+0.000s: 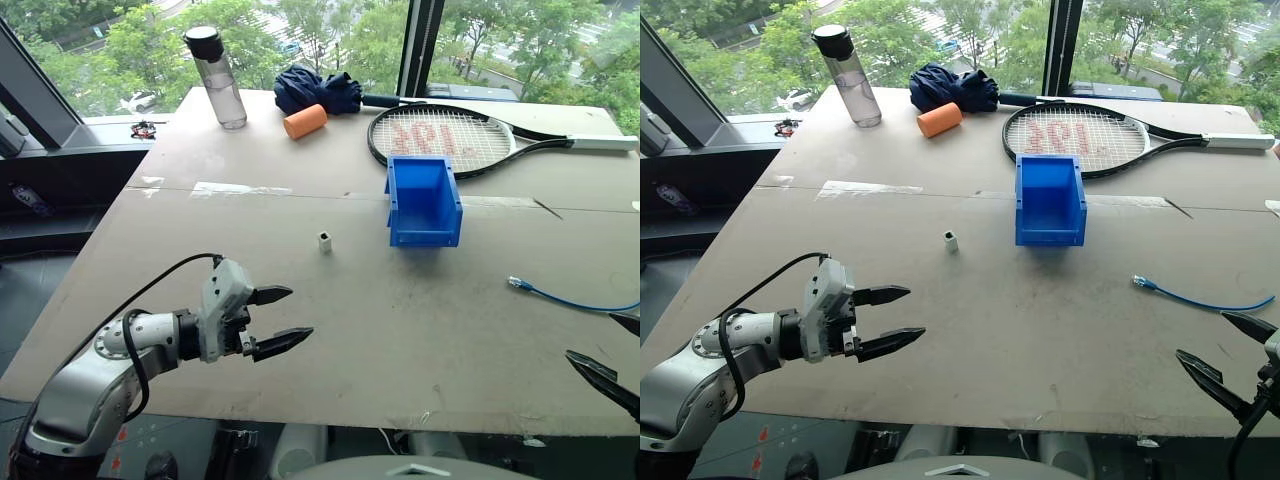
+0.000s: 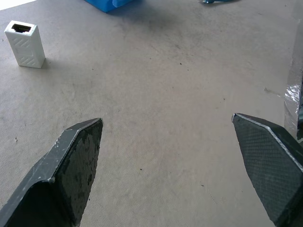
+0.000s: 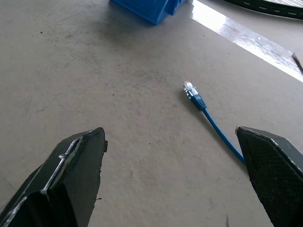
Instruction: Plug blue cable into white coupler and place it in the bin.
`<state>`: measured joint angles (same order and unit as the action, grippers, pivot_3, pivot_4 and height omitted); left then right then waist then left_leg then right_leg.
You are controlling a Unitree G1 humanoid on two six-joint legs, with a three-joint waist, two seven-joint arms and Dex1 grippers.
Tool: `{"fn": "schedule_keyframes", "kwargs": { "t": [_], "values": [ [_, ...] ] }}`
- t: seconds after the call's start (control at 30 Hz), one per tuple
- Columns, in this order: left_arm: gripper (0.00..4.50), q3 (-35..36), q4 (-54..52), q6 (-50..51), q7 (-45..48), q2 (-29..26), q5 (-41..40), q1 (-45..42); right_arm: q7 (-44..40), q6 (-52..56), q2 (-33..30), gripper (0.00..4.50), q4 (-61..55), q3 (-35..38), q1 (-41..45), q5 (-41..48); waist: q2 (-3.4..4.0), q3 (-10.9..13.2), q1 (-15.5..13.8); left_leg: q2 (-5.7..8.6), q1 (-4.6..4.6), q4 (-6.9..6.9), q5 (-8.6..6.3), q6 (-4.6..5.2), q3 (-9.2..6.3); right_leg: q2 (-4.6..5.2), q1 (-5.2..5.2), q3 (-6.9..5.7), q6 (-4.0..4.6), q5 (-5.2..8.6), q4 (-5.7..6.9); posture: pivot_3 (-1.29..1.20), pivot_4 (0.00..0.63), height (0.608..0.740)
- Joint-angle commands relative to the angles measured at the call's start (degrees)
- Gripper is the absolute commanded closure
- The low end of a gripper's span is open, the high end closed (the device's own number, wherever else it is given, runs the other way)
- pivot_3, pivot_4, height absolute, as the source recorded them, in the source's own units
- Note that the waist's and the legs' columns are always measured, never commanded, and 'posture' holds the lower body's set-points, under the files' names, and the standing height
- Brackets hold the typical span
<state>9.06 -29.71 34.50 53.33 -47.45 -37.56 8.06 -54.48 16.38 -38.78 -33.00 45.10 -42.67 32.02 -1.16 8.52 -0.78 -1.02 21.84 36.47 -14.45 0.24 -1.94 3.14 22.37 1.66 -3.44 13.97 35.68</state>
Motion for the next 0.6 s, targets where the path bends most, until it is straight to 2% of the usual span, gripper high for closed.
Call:
{"fn": "schedule_keyframes", "kwargs": {
  "t": [0.03, 0.13, 0.23, 0.37, 0.43, 0.5, 0.6],
  "values": [
    [0.07, 0.21, -2.82, 1.24, -1.70, 1.23, -2.33, -3.33, 3.18, 5.78, -3.61, 0.00, -4.66, 0.90, 0.96, -0.33, 0.00, 0.00, 0.00, 0.00, 0.00, 0.00, 0.00, 0.00, 0.00, 0.00, 0.00, 0.00, 0.00, 0.00, 0.00, 0.00, 0.150, 0.740],
    [0.07, -2.12, -4.26, 3.17, -3.28, 2.77, -3.87, -8.01, 8.65, 16.08, -10.61, 0.00, -10.11, -1.30, 4.82, -2.08, 0.01, 0.02, 0.02, 0.02, 0.00, 0.10, 0.01, 0.00, 0.07, 0.01, -0.01, 0.08, -0.01, -0.02, 0.02, 0.00, 0.150, 0.740],
    [0.07, -4.71, -5.32, 2.49, -2.73, 2.37, -1.92, -9.46, 10.38, 23.91, -15.00, 0.00, -9.14, -1.61, 11.55, 1.90, -0.27, -0.19, 0.10, 0.03, -0.04, 0.13, 0.01, 0.00, 0.14, -0.13, -0.05, 0.07, 0.00, -0.03, 0.04, 0.00, 0.150, 0.740],
    [0.07, -8.22, -5.55, 1.29, -2.30, 2.96, -0.57, -12.07, 11.51, 37.56, -27.25, 0.00, -6.03, -7.72, 22.40, 4.05, -0.21, -0.06, 0.06, 0.27, 0.04, 0.11, -0.04, 0.08, 0.29, -0.12, -0.02, 0.09, 0.25, -0.16, 0.01, 0.00, 0.150, 0.740],
    [0.07, -8.88, -5.31, 0.98, -2.10, 3.01, -0.34, -12.63, 11.68, 40.71, -29.84, 0.00, -5.27, -9.94, 24.82, 3.73, -0.28, -0.05, -0.21, 0.30, 0.04, 0.10, -0.04, 0.09, 0.23, -0.13, -0.03, 0.03, 0.27, -0.15, 0.01, 0.00, 0.150, 0.740],
    [0.07, -10.54, -5.77, 0.40, -1.35, 3.13, 0.25, -14.14, 11.27, 42.37, -33.60, 0.00, -1.28, -18.28, 31.78, 3.84, -0.34, -0.07, -0.13, 0.30, 0.11, 0.09, -0.04, 0.09, 0.08, -0.13, -0.04, -0.12, 0.26, -0.14, -0.05, 0.00, 0.150, 0.740],
    [0.07, -11.99, -7.25, 0.93, -1.48, 3.36, 0.09, -16.15, 10.19, 42.94, -35.00, 0.00, 4.85, -30.69, 41.87, 1.98, -0.33, 0.02, 0.07, 0.35, 0.09, 0.16, -0.04, 0.11, 0.18, -0.07, -0.06, -0.06, 0.24, -0.15, -0.08, 0.00, 0.150, 0.740]
  ]
}}
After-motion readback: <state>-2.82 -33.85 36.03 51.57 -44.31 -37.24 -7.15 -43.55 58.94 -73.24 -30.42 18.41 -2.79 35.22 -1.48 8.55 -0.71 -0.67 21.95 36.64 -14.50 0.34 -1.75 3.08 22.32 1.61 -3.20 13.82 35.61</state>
